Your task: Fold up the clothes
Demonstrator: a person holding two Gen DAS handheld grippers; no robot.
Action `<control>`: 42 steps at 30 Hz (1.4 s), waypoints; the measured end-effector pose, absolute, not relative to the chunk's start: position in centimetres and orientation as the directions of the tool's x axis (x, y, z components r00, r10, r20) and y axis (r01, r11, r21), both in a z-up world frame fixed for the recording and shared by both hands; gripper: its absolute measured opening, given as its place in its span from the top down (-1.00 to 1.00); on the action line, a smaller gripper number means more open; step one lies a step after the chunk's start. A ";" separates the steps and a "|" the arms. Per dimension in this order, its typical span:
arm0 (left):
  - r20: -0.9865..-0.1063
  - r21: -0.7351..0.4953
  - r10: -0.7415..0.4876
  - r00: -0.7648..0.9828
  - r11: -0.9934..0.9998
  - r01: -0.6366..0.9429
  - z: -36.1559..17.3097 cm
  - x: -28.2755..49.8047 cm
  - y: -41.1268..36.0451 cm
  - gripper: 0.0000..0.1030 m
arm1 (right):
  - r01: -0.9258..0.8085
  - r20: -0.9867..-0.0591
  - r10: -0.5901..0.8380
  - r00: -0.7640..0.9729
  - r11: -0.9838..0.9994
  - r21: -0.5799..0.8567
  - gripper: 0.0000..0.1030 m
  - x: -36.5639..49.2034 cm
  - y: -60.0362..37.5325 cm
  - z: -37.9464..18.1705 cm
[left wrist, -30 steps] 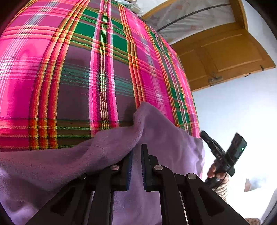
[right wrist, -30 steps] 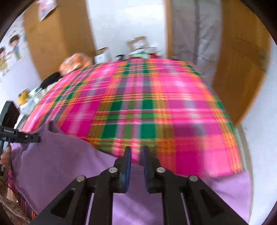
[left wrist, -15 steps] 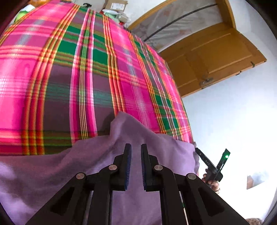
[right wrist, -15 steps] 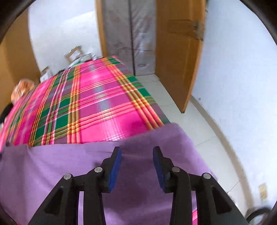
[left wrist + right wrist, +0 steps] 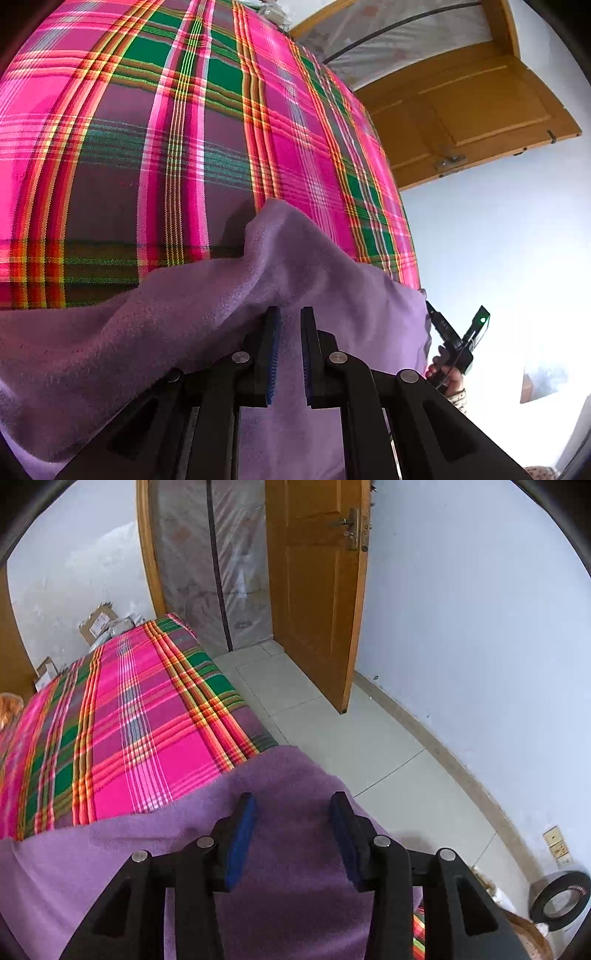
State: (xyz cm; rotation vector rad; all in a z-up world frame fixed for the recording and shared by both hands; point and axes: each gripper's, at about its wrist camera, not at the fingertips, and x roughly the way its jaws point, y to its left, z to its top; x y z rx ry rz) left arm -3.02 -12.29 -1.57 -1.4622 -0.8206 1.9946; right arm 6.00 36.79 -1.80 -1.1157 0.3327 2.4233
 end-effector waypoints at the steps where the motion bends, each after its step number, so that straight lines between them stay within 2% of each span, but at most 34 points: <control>1: -0.639 -0.735 0.719 -0.274 -0.676 -0.061 -1.6 -3.0 -12.3 0.81 | -0.497 -0.764 0.290 -0.576 -0.866 0.046 0.27 6.1 36.9 -1.9; 2: -0.638 -0.736 0.720 -0.273 -0.674 -0.058 -1.7 -3.1 -12.2 0.82 | -0.498 -0.765 0.292 -0.574 -0.866 0.043 0.41 5.9 36.9 -1.9; 3: -0.636 -0.739 0.722 -0.273 -0.671 -0.054 -1.7 -3.0 -12.4 0.78 | -0.493 -0.764 0.297 -0.572 -0.869 0.032 0.77 5.8 36.8 -1.9; 4: -0.633 -0.743 0.725 -0.274 -0.668 -0.051 -1.8 -2.7 -12.9 0.76 | -0.474 -0.763 0.287 -0.579 -0.880 0.028 0.88 5.7 36.5 -1.8; 6: -0.627 -0.749 0.729 -0.273 -0.661 -0.047 -1.9 -2.3 -13.5 0.76 | -0.451 -0.763 0.295 -0.576 -0.892 -0.005 0.91 5.3 36.1 -2.0; 9: -0.620 -0.757 0.736 -0.272 -0.652 -0.038 -2.1 -2.3 -13.9 0.76 | -0.454 -0.749 0.313 -0.583 -0.891 -0.019 0.94 5.3 36.2 -1.6; 14: -0.618 -0.760 0.738 -0.271 -0.649 -0.034 -2.3 -2.5 -13.5 0.76 | -0.510 -0.672 0.385 -0.633 -0.860 -0.012 0.94 6.3 36.8 1.2; 20: -0.610 -0.767 0.744 -0.273 -0.641 -0.033 -2.5 -2.6 -13.5 0.76 | -0.495 -0.748 0.414 -0.518 -0.859 -0.132 0.92 4.0 36.4 -1.6; 24: -0.611 -0.766 0.744 -0.272 -0.642 -0.036 -2.6 -2.6 -13.5 0.76 | -0.484 -0.746 0.439 -0.501 -0.856 -0.179 0.88 3.7 35.8 -1.4; 27: -0.610 -0.768 0.746 -0.269 -0.640 -0.034 -2.5 -2.7 -13.6 0.76 | -0.467 -0.722 0.404 -0.562 -0.875 -0.125 0.79 4.6 35.0 0.1; 30: -0.606 -0.771 0.749 -0.268 -0.636 -0.031 -2.4 -2.6 -13.8 0.76 | -0.380 -0.704 0.273 -0.655 -0.925 -0.005 0.69 4.7 33.9 1.1; 36: -0.602 -0.776 0.752 -0.268 -0.630 -0.026 -2.5 -2.6 -13.8 0.76 | -0.209 -0.727 0.058 -0.684 -0.971 0.119 0.69 4.3 31.0 -0.4; 38: -0.603 -0.775 0.752 -0.266 -0.631 -0.026 -2.4 -2.7 -13.8 0.76 | -0.203 -0.761 0.069 -0.645 -0.976 0.083 0.67 3.7 30.3 -1.6; 42: -0.600 -0.778 0.754 -0.268 -0.628 -0.025 -2.5 -2.7 -13.9 0.76 | -0.223 -0.761 0.091 -0.643 -0.972 0.072 0.64 3.2 30.3 -2.1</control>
